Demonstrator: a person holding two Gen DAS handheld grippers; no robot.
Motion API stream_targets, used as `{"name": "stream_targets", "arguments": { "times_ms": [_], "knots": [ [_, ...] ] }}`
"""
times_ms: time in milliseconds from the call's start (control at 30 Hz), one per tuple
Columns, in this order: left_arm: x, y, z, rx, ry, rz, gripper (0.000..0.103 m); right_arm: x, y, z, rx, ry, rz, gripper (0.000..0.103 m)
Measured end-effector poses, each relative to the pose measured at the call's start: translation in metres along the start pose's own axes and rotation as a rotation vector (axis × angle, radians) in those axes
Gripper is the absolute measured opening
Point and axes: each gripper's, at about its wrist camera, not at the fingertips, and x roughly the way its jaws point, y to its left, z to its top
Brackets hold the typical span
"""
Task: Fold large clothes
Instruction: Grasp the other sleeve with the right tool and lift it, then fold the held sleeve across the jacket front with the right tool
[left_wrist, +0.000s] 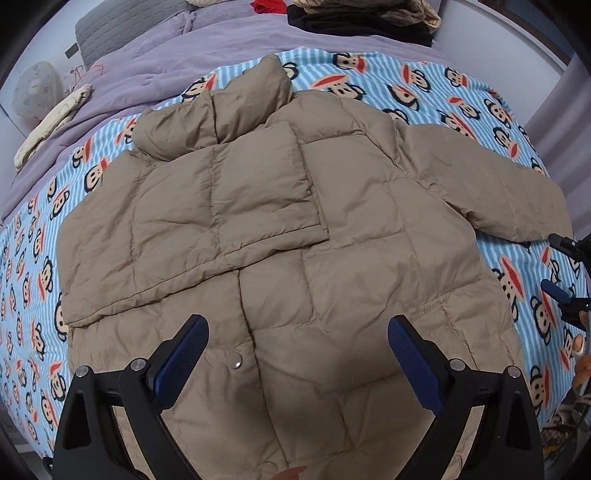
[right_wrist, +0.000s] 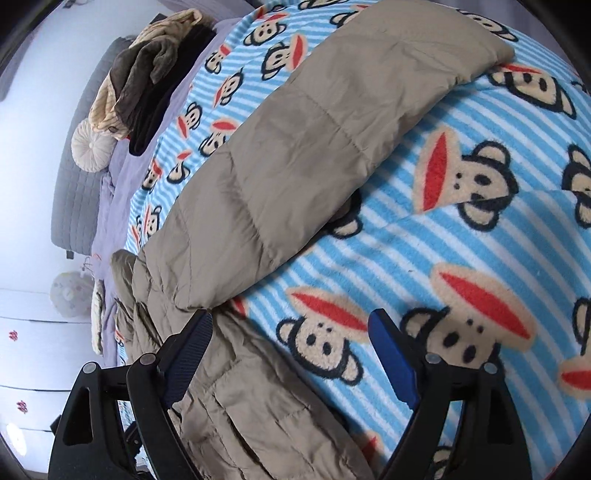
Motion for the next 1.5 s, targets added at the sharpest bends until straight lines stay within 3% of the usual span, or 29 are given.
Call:
{"name": "stream_targets", "arguments": {
  "times_ms": [233, 367, 667, 733, 767, 800, 967, 1200, 1367, 1500],
  "knots": [
    [0.008, -0.013, 0.005, 0.013, 0.016, 0.002, 0.098, 0.004, -0.04, 0.043, 0.167, -0.04, 0.08, 0.088],
    [0.012, -0.019, 0.008, 0.024, 0.015, 0.017, 0.098, 0.015, -0.066, 0.068, 0.321, -0.053, 0.229, 0.088],
    [0.021, -0.012, 0.015, -0.008, 0.028, 0.025, 0.098, 0.029, -0.079, 0.113, 0.499, -0.129, 0.442, 0.086],
    [0.022, -0.009, 0.016, -0.012, 0.034, 0.006, 0.098, 0.032, -0.077, 0.117, 0.536, -0.131, 0.494, 0.053],
    [0.021, -0.006, 0.016, -0.014, 0.029, 0.004, 0.098, 0.032, -0.074, 0.119, 0.541, -0.125, 0.508, 0.025],
    [0.02, -0.004, 0.016, -0.016, 0.022, 0.004, 0.098, 0.032, -0.07, 0.12, 0.533, -0.123, 0.52, 0.015],
    [0.012, 0.018, 0.021, -0.056, -0.008, 0.037, 0.098, 0.014, -0.021, 0.127, 0.354, -0.143, 0.558, 0.013],
    [0.008, 0.06, 0.022, -0.111, -0.02, 0.047, 0.098, 0.001, 0.115, 0.109, -0.073, -0.106, 0.511, 0.013],
    [0.007, 0.093, 0.016, -0.135, -0.029, 0.058, 0.098, 0.017, 0.222, 0.049, -0.404, -0.047, 0.465, 0.013],
    [0.006, 0.122, 0.011, -0.168, -0.033, 0.081, 0.098, 0.064, 0.296, -0.024, -0.65, 0.064, 0.375, 0.013]
  ]
}}
